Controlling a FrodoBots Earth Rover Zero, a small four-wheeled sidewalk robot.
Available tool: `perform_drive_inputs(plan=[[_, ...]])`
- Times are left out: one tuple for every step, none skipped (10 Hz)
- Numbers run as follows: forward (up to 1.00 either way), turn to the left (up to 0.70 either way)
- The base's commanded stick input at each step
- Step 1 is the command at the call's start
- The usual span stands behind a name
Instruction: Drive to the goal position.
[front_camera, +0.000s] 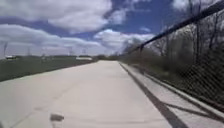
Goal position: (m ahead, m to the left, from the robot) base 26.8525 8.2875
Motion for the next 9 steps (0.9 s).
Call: perform_drive_inputs(plan=[[1.0,-0.14],[1.0,0.0],[1.0,-0.27],[1.0,-0.27],[1.0,-0.05],[1.0,0.0],[1.0,0.0],[1.0,0.0],[1.0,0.0]])
